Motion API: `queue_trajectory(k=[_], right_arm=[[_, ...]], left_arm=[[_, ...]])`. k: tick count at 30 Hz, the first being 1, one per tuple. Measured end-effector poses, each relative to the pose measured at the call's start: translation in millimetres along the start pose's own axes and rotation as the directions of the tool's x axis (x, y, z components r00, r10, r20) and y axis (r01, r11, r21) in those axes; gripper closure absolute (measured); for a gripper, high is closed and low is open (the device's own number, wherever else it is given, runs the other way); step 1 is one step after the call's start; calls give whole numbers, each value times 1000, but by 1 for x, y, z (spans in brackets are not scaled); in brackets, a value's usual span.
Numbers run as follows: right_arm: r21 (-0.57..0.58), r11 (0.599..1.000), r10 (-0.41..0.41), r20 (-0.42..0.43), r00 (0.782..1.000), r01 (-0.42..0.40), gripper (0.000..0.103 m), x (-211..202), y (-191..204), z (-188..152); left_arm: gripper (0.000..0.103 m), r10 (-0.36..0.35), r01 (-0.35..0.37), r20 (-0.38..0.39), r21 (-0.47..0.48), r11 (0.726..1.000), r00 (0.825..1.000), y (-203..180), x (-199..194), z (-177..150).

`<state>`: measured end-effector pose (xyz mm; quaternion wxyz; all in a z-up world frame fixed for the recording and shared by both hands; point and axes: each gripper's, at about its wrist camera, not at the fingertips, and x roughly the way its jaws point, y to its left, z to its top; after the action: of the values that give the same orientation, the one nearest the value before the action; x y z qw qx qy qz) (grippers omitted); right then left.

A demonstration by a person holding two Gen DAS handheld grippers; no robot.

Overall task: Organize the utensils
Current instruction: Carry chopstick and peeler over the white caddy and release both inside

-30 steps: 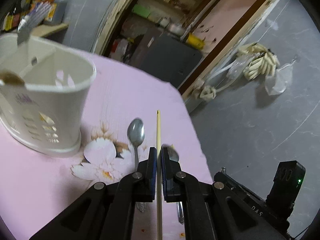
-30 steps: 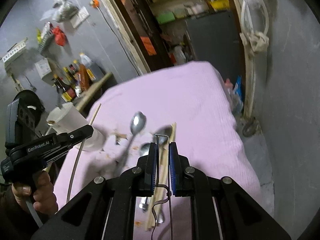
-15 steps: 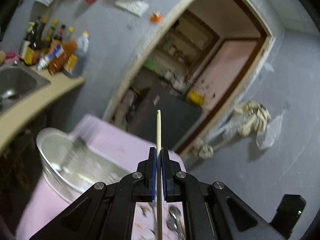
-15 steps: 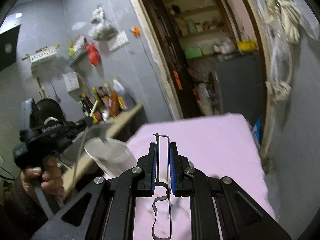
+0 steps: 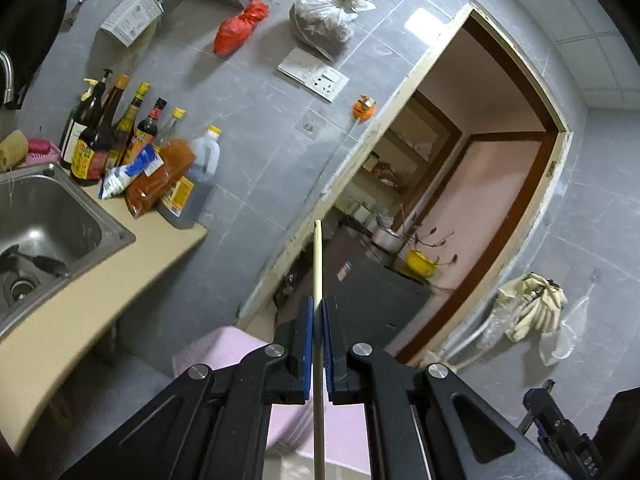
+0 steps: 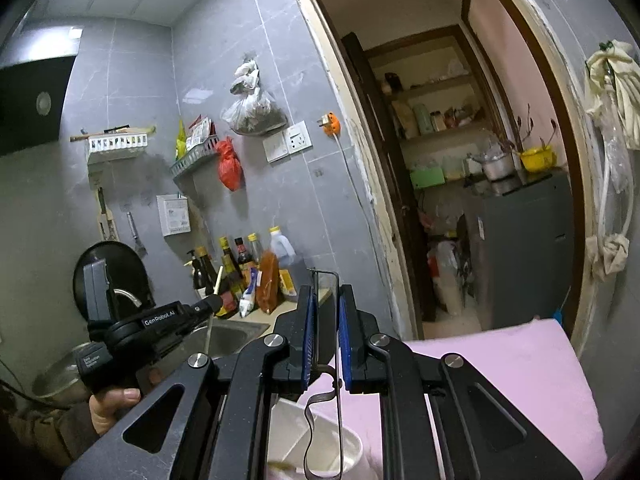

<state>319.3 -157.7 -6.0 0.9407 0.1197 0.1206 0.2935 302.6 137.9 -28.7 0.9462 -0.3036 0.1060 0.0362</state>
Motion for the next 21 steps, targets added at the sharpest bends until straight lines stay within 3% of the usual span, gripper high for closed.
queue_trajectory(k=[8, 21], right_arm=[[-18, 1000, -9, 11, 1000, 9, 92, 32, 3, -32], [-20, 1000, -24, -20, 1000, 23, 92, 57, -3, -67]], left_arm=[[98, 48, -54, 77, 69, 996, 996, 14, 20, -14], [98, 56, -83, 203, 127, 988, 978, 12, 12, -39]])
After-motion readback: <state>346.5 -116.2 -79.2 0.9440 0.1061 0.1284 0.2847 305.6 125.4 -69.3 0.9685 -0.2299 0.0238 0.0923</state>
